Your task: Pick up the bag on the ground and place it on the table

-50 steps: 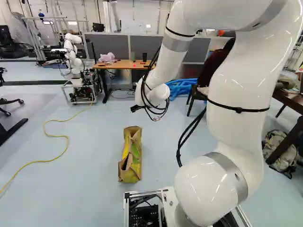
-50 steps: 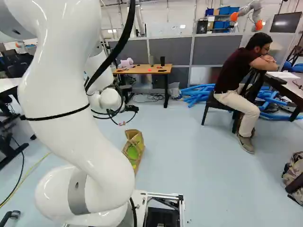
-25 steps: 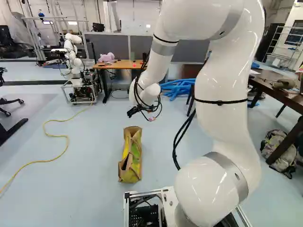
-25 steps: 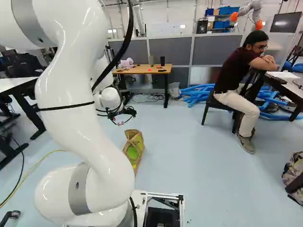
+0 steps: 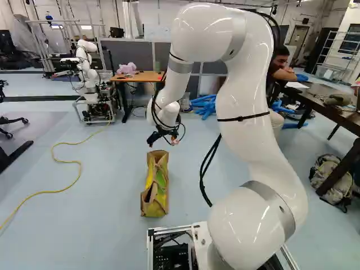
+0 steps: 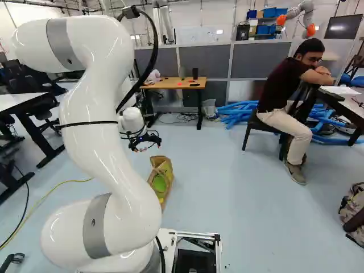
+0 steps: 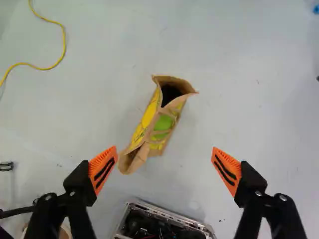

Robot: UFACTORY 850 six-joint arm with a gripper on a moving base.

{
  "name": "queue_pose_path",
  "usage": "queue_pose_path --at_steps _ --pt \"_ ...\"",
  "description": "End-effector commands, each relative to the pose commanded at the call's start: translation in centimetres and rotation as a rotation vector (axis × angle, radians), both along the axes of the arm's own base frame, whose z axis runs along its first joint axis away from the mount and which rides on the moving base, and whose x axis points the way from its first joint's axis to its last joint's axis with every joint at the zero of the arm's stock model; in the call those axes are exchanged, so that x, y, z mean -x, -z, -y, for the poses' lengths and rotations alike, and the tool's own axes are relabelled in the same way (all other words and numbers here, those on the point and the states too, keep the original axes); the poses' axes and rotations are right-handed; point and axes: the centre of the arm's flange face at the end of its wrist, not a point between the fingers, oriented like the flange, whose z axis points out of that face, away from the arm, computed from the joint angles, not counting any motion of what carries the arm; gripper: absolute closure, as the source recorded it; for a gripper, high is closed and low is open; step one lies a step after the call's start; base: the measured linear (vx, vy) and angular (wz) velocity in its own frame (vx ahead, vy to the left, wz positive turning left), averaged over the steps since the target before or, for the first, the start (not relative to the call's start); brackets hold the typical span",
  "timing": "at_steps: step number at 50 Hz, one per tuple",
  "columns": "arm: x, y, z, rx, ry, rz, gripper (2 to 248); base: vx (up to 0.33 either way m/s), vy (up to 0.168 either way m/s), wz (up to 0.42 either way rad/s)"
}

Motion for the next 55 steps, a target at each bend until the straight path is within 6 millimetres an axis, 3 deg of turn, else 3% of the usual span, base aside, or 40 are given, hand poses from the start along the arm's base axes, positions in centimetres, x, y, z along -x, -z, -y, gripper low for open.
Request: queue_pose_path --at_steps 21,55 --pt "-2.9 3.4 -2.6 0.023 -0.026 -0.062 3 0.000 0.000 0.000" --pt "-4.1 8.4 -3.2 0.041 -0.028 -0.110 3 0.000 0.000 0.000"
